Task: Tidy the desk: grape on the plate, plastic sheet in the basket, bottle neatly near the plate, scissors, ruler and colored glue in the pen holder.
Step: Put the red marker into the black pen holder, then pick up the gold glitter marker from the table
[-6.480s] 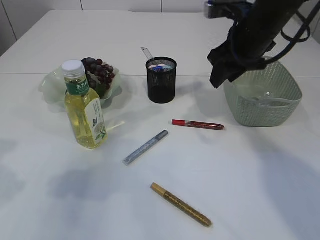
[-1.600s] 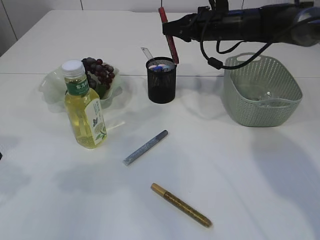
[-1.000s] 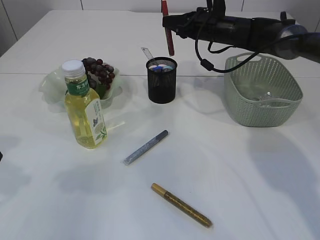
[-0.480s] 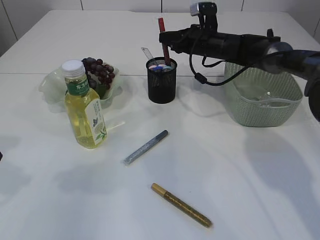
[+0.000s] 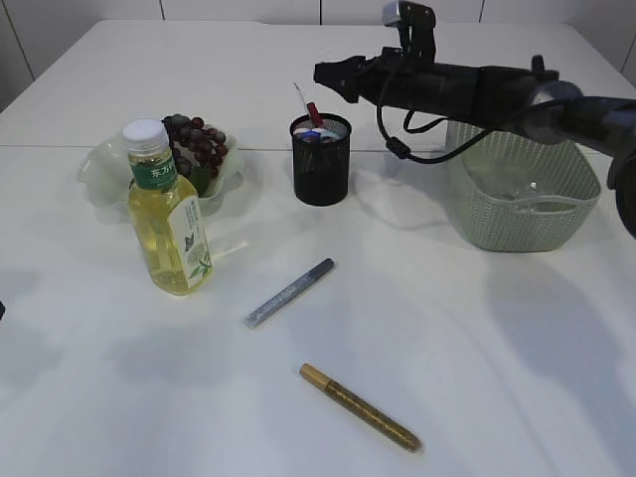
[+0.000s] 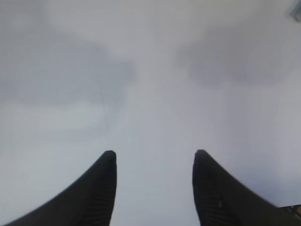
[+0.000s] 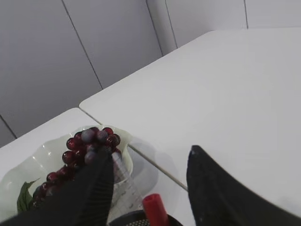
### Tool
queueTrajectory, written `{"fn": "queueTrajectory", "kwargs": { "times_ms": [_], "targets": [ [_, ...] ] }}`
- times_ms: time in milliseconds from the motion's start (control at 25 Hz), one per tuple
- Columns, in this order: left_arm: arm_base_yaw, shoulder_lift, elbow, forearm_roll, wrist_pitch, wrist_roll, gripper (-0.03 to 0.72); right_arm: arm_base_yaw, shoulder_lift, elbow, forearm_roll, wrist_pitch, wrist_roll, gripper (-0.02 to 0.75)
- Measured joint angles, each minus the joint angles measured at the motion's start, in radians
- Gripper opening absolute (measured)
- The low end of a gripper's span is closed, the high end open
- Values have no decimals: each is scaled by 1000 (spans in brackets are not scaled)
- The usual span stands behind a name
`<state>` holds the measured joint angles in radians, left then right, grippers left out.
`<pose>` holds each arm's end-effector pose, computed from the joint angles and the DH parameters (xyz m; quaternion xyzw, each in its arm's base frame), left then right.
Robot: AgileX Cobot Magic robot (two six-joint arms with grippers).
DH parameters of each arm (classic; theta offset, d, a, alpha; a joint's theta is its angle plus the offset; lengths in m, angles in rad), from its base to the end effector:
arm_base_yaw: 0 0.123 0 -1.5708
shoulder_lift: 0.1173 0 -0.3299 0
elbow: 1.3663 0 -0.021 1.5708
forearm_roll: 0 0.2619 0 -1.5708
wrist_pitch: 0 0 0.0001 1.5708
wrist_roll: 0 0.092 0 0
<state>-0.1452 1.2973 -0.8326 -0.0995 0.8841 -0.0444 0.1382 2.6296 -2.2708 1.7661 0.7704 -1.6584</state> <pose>0.2245 -0.0400 0.2845 0.0245 0.9869 -0.0572 0.1490 0.6147 0.1490 0.1941 -0.2335 0.6904 0.3672 0.5779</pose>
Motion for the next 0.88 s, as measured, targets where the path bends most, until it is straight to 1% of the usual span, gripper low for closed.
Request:
{"fn": "queueTrajectory", "kwargs": {
  "times_ms": [80, 120, 200, 320, 400, 440, 480, 560, 640, 800, 880],
  "targets": [
    [0, 0, 0, 0, 0, 0, 379, 0, -26, 0, -44, -39, 73, 415],
    [0, 0, 0, 0, 0, 0, 379, 0, -49, 0, -101, -61, 132, 416],
    [0, 0, 0, 0, 0, 0, 379, 0, -110, 0, -272, -81, 294, 416],
    [0, 0, 0, 0, 0, 0, 379, 0, -213, 0, -660, -58, 659, 415],
    [0, 0, 0, 0, 0, 0, 379, 0, -277, 0, -886, 21, 920, 403],
    [0, 0, 0, 0, 0, 0, 379, 2, -308, 0, -985, 66, 1019, 398],
    [0, 0, 0, 0, 0, 0, 379, 4, -335, 0, -1052, 120, 1081, 395],
    [0, 0, 0, 0, 0, 0, 379, 11, -378, 8, -1156, 187, 1197, 393],
    [0, 0, 0, 0, 0, 0, 379, 17, -418, 40, -1209, 218, 1271, 392],
    [0, 0, 0, 0, 0, 0, 379, 53, -508, 140, -1328, 254, 1375, 391],
    [0, 0, 0, 0, 0, 0, 379, 87, -566, 209, -1383, 270, 1397, 382]
  ]
}}
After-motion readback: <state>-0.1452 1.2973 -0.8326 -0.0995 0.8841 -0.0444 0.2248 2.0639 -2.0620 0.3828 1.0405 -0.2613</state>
